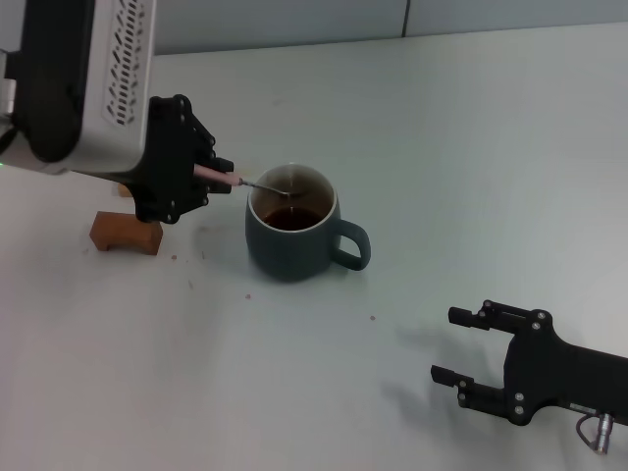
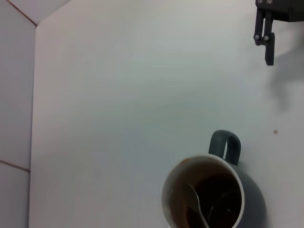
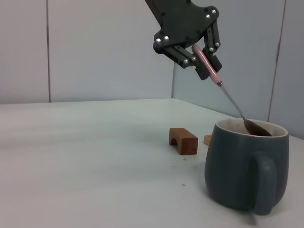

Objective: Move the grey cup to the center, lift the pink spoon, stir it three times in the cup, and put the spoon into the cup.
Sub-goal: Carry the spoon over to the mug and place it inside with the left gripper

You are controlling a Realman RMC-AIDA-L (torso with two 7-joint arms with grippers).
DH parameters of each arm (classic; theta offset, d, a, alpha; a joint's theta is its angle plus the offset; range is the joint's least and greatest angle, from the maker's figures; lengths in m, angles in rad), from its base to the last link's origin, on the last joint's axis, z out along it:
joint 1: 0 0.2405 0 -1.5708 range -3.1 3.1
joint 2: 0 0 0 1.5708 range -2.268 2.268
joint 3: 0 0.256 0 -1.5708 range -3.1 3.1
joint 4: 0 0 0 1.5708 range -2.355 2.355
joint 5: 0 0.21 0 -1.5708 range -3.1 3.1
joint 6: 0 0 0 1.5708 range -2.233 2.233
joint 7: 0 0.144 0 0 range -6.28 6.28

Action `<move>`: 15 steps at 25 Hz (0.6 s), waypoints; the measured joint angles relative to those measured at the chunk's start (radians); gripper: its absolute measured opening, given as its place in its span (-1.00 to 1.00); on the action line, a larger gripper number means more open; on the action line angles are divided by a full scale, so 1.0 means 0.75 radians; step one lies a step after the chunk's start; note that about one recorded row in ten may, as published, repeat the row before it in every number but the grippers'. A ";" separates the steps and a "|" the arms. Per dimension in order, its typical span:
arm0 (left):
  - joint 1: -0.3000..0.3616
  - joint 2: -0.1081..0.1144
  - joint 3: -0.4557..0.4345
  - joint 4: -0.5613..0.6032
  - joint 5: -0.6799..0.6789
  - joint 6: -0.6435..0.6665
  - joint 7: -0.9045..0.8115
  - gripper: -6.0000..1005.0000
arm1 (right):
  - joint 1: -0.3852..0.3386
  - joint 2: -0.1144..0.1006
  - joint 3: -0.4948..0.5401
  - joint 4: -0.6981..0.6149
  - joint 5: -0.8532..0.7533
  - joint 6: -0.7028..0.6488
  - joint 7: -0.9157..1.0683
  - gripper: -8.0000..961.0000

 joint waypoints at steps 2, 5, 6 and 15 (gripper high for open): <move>0.000 0.000 0.019 -0.001 0.020 -0.010 -0.001 -0.72 | 0.000 0.000 0.000 0.000 0.000 0.002 0.000 0.39; 0.000 -0.001 0.062 -0.002 0.054 -0.036 -0.013 -0.72 | 0.000 0.000 0.001 0.004 0.000 0.007 0.000 0.40; 0.000 -0.002 0.075 -0.002 0.063 -0.044 -0.019 -0.72 | 0.000 0.000 0.002 0.006 0.000 0.009 0.000 0.40; -0.015 -0.004 0.150 -0.017 0.123 -0.082 -0.056 -0.71 | 0.002 0.000 0.002 0.008 0.001 0.010 0.001 0.39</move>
